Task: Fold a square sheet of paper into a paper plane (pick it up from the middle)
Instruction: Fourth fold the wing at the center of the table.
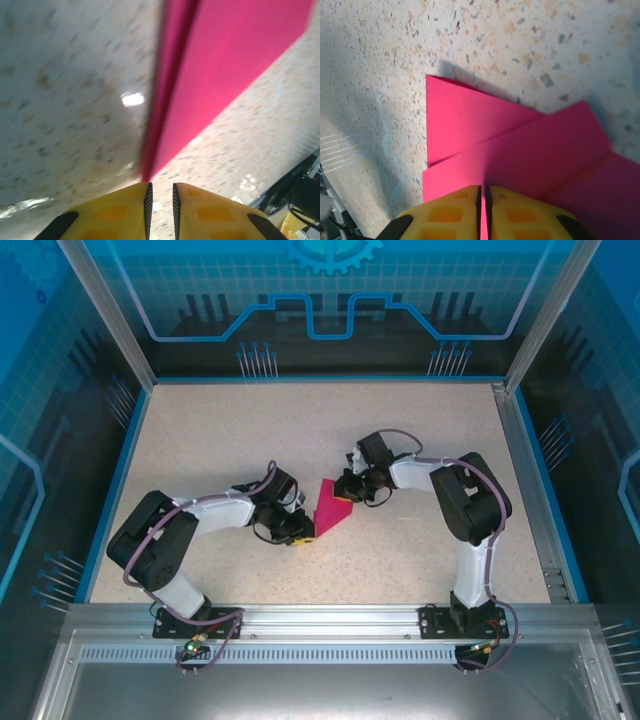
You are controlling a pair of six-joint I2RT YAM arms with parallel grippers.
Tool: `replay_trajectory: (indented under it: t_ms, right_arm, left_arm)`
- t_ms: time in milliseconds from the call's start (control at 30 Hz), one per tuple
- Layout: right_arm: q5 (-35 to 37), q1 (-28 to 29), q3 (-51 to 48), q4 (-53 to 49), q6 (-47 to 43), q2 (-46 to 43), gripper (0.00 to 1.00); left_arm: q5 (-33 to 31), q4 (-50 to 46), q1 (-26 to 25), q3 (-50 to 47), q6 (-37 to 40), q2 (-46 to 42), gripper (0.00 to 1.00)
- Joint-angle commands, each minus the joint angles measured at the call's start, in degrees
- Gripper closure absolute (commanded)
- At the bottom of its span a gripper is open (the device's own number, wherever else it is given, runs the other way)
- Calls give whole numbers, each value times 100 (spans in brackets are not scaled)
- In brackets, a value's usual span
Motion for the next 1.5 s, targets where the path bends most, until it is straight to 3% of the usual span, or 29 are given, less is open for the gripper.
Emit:
replay_trajectory:
  t_ms: [0, 167, 400, 867, 1467]
  right_arm:
    - [386, 45, 117, -626, -216, -594, 84]
    - [614, -192, -402, -598, -153, -1128, 75]
    - [162, -431, -1123, 100, 170, -1102, 69]
    - [-115, -35, -1009, 587, 473, -589, 68]
    - [-376, 9, -861, 1133, 774, -510, 66]
  left_arm:
    - [-337, -217, 9, 616, 90, 95, 77]
    - [-704, -262, 4, 1080, 118, 421, 77]
    - [-833, -258, 2, 1352, 142, 852, 77]
    - [-890, -342, 3, 1270, 176, 1001, 77]
    - [-820, -247, -7, 1199, 105, 1055, 80]
